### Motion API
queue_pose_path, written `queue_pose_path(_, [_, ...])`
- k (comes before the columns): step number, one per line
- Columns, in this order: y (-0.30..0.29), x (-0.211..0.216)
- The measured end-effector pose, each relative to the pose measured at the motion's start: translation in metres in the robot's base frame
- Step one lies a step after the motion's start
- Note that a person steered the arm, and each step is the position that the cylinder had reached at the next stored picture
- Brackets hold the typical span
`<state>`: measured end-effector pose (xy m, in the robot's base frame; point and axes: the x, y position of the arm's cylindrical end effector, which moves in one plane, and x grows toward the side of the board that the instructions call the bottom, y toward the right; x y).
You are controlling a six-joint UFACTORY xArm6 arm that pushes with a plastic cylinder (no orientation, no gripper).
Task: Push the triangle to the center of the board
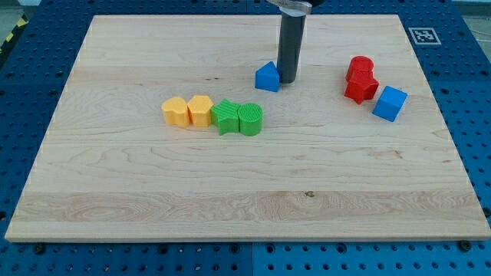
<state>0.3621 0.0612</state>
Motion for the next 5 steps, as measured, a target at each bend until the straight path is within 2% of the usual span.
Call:
queue_pose_path(3, [-0.012,-0.001])
queue_pose_path(5, [-0.043,-0.001])
